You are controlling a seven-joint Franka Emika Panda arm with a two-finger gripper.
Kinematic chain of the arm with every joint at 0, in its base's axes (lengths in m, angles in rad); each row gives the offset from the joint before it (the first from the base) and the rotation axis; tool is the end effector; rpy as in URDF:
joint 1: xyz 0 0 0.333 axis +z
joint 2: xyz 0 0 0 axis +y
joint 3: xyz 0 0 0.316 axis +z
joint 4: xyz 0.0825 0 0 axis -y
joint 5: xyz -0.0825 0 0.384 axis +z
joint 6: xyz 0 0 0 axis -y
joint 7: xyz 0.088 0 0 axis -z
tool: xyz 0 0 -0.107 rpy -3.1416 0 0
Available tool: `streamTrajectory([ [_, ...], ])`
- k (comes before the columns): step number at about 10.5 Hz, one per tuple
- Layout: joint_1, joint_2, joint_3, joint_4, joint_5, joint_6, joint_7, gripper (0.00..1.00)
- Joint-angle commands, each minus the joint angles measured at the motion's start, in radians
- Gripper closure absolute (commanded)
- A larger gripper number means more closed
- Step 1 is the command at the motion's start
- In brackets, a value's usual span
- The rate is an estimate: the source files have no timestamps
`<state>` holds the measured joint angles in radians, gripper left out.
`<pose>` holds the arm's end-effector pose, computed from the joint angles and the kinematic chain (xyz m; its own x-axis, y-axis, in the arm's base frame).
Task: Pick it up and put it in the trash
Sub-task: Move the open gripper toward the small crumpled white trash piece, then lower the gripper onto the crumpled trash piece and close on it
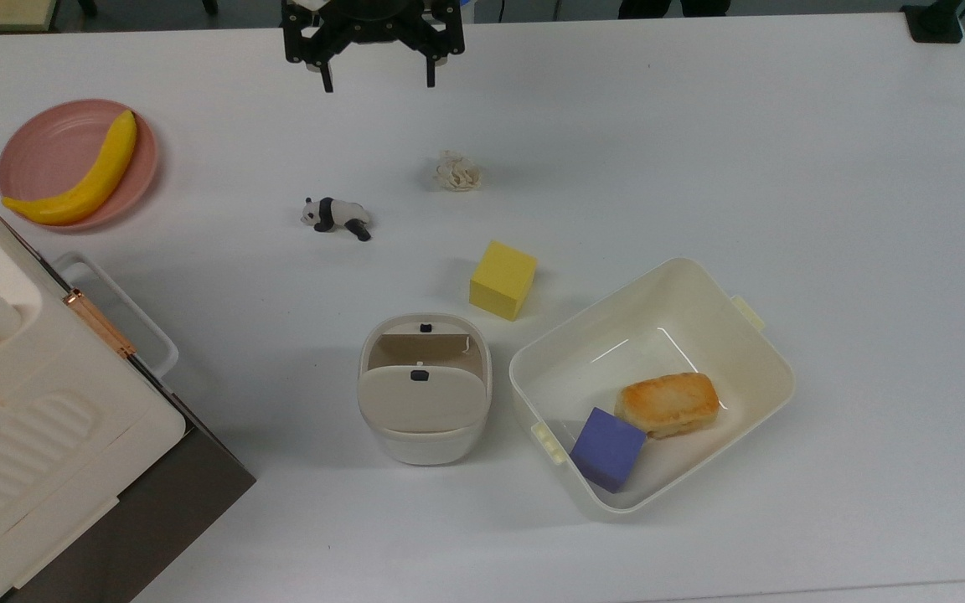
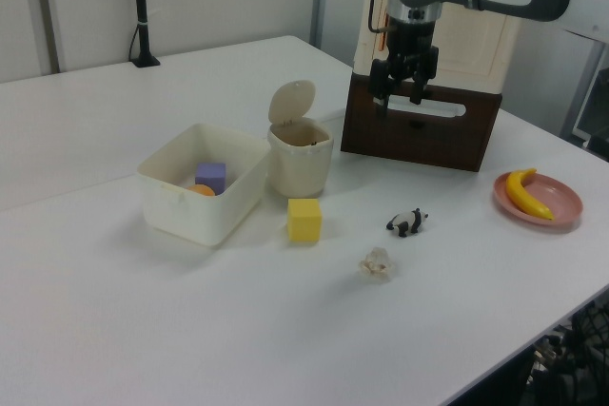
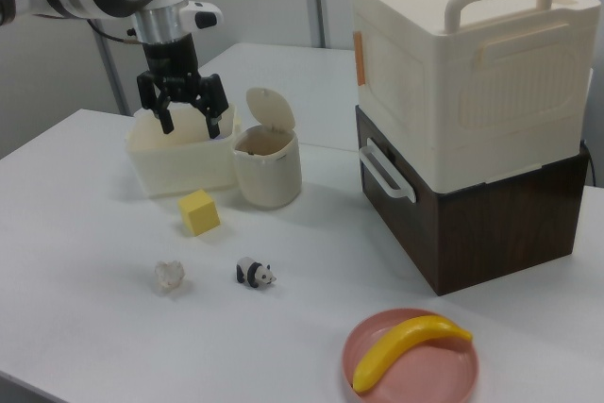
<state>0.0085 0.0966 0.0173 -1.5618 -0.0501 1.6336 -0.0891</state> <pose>0.5876 0.0096 0.5791 0.9926 0.1176 -0.0290 0.1189 -0.9919 0.0458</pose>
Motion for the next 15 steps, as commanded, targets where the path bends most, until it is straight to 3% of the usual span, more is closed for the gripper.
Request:
streamTrajectory([
  [1, 0.019, -0.106, 0.004, -0.16, 0.012, 0.014, 0.017, 0.0],
  [7, 0.122, -0.072, 0.006, -0.403, 0.038, 0.216, 0.017, 0.0],
  [13, 0.145, 0.109, 0.007, -0.429, 0.023, 0.321, 0.017, 0.0],
  [15, 0.156, 0.123, 0.006, -0.445, -0.028, 0.318, 0.015, 0.14],
])
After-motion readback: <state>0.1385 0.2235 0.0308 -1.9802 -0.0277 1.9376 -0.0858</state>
